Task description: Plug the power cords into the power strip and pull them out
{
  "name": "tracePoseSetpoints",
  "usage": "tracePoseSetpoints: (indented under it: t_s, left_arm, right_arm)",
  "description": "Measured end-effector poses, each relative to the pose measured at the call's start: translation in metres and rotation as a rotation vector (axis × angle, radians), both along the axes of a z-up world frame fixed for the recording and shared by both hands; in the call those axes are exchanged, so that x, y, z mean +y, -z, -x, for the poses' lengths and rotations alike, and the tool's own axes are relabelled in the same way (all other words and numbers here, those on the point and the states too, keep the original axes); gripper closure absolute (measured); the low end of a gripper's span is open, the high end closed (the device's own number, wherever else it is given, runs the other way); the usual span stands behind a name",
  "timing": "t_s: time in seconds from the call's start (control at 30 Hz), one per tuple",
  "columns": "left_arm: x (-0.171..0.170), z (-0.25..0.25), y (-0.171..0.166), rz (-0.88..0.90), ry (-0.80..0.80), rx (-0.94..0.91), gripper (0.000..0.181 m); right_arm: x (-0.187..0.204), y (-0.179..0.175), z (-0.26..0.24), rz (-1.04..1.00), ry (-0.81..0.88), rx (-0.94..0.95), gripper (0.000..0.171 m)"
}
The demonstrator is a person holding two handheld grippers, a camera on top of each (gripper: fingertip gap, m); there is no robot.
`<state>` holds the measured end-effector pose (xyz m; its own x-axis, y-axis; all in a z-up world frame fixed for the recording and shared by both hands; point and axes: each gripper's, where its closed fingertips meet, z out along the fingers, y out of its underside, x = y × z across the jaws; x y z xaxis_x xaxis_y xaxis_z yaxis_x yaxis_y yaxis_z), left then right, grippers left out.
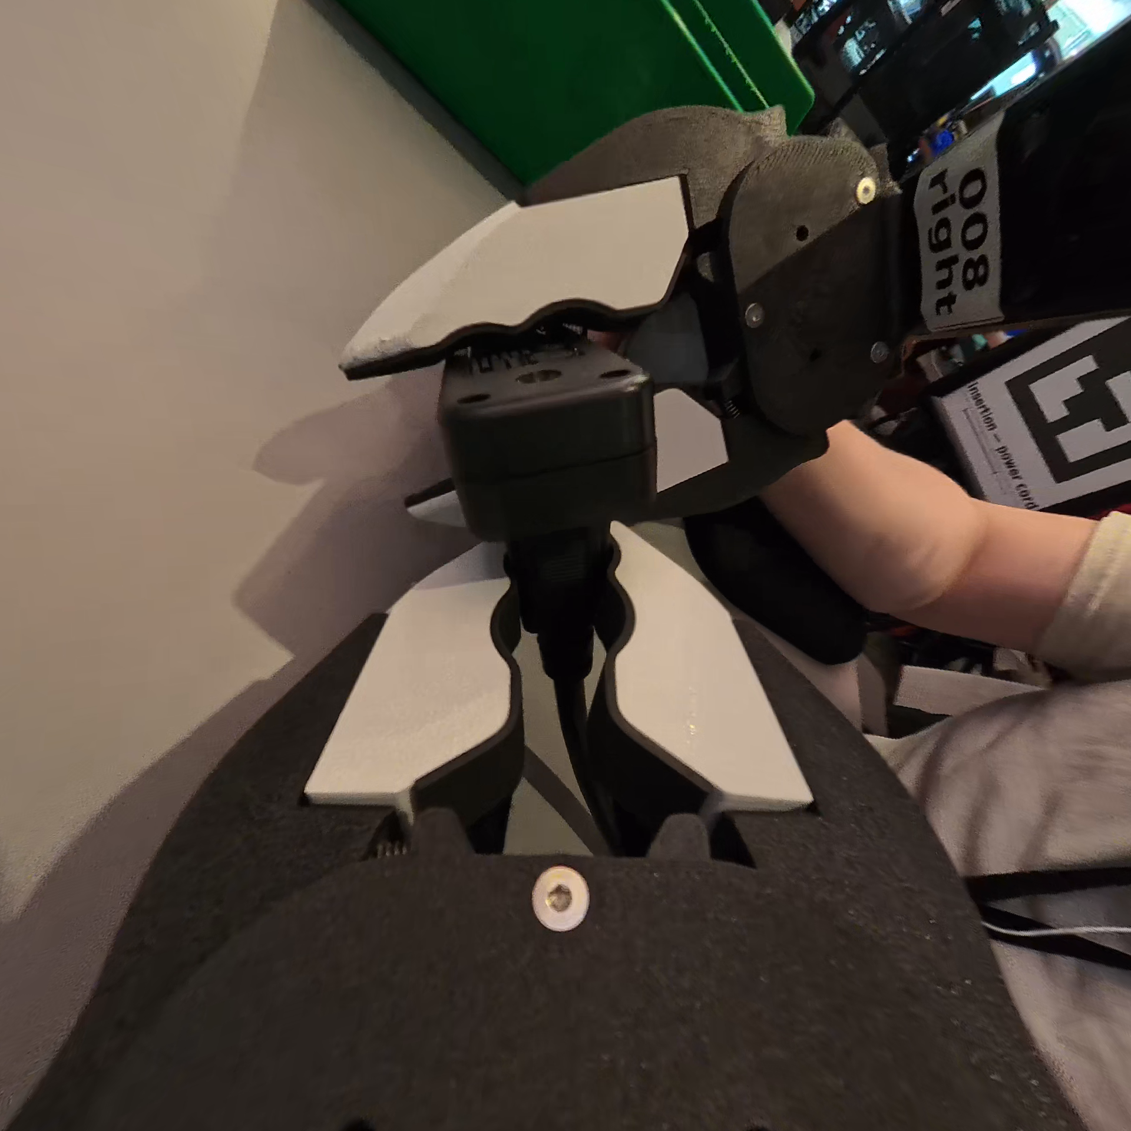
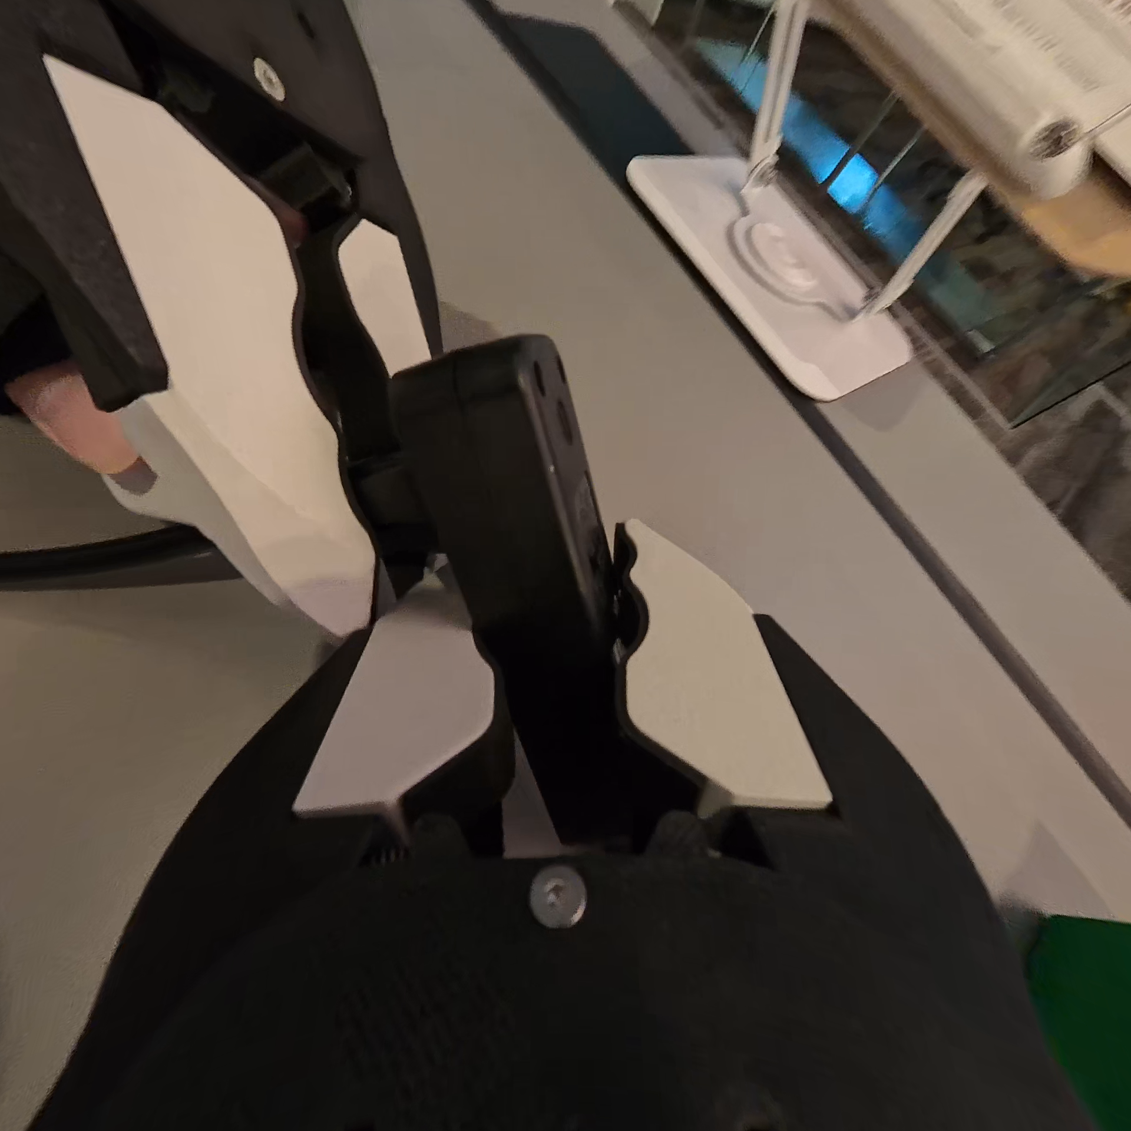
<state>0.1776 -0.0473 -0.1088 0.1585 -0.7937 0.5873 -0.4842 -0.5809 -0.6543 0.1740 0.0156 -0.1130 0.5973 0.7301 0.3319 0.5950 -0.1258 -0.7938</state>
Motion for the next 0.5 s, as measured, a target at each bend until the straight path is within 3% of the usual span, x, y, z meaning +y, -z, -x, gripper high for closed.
tracePoseSetpoints:
  t_s: [0.27, 0.5]
  left_arm:
    - [0.003, 0.013, 0.0, -0.106, 0.033, 0.068, 0.16]
    - [0.009, 0.026, -0.018, -0.235, 0.045, 0.049, 0.16]
  right_arm:
    - [0.0, 0.009, -0.008, -0.088, -0.021, -0.204, 0.137]
    - [0.002, -0.013, 0.0, -0.176, -0.01, -0.093, 0.135]
